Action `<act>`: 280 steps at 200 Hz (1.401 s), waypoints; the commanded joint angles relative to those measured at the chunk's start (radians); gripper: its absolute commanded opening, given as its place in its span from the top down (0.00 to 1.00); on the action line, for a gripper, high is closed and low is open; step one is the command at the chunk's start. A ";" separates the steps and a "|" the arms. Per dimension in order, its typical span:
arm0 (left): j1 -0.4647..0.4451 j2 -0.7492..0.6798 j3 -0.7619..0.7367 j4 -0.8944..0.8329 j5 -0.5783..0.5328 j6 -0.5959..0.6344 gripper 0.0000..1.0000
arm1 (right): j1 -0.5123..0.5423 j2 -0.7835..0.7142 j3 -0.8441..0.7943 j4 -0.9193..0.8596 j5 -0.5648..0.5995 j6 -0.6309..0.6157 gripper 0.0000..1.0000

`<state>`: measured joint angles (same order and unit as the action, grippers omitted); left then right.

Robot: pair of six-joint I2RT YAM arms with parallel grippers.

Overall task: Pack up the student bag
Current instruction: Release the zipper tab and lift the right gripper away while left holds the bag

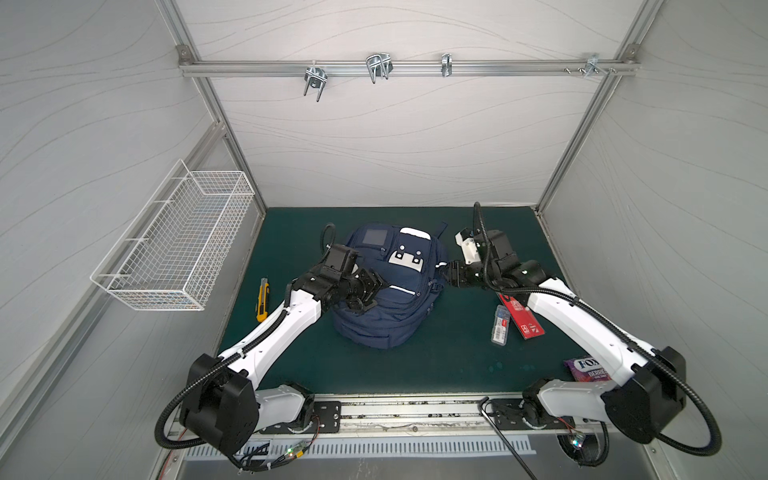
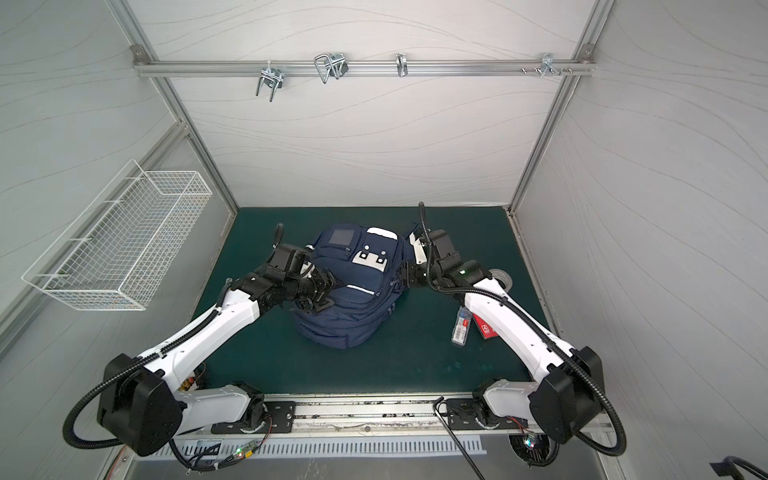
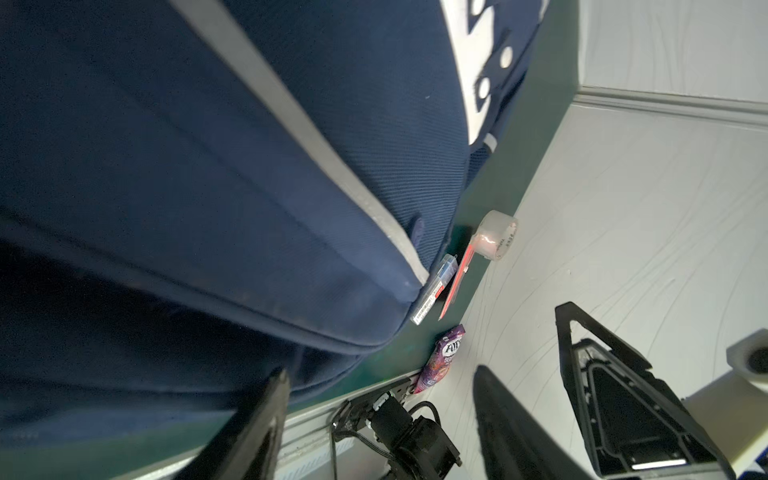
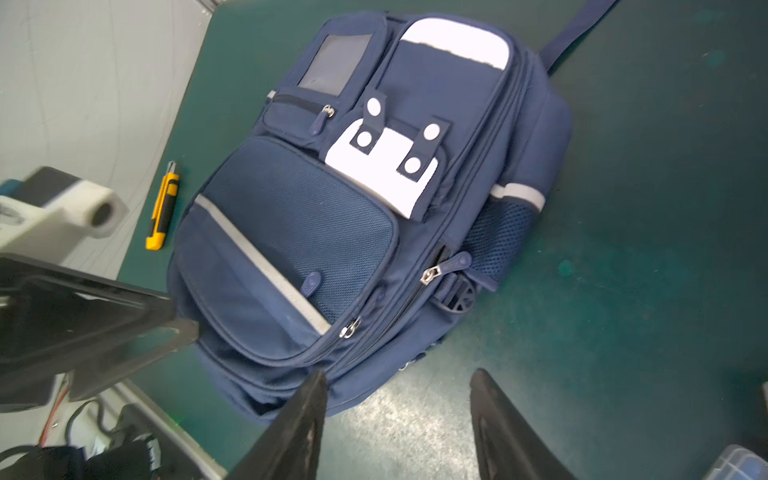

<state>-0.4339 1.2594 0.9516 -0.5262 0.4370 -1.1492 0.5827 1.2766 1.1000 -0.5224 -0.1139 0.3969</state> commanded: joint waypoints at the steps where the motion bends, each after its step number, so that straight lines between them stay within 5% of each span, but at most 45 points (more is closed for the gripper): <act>1: -0.029 0.028 0.064 -0.008 -0.032 -0.007 0.33 | -0.005 -0.011 -0.026 -0.022 -0.057 0.029 0.46; 43: -0.043 0.133 0.072 0.043 -0.036 -0.010 0.42 | 0.003 -0.023 -0.042 -0.026 -0.091 0.038 0.51; 72: -0.043 0.162 0.080 0.067 -0.040 0.002 0.50 | 0.003 -0.037 -0.063 0.022 -0.194 0.022 0.45; 103: -0.042 0.173 0.115 0.074 -0.028 0.012 0.76 | -0.049 0.007 -0.097 0.127 -0.394 0.014 0.42; 120: -0.036 0.173 0.150 0.050 -0.029 0.036 1.00 | -0.105 0.050 -0.111 0.200 -0.526 0.036 0.40; 181: 0.007 0.089 0.165 0.079 0.002 0.013 1.00 | -0.161 0.210 -0.095 0.390 -0.685 0.037 0.37; 221: 0.014 0.046 0.121 0.231 0.049 -0.109 1.00 | -0.166 0.337 -0.075 0.535 -0.765 0.067 0.34; 280: 0.014 0.031 0.126 0.246 0.058 -0.135 1.00 | -0.173 0.458 -0.020 0.588 -0.779 0.084 0.32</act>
<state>-0.4252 1.3388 1.0462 -0.4412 0.4568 -1.2636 0.4171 1.7035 1.0424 0.0074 -0.8574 0.4763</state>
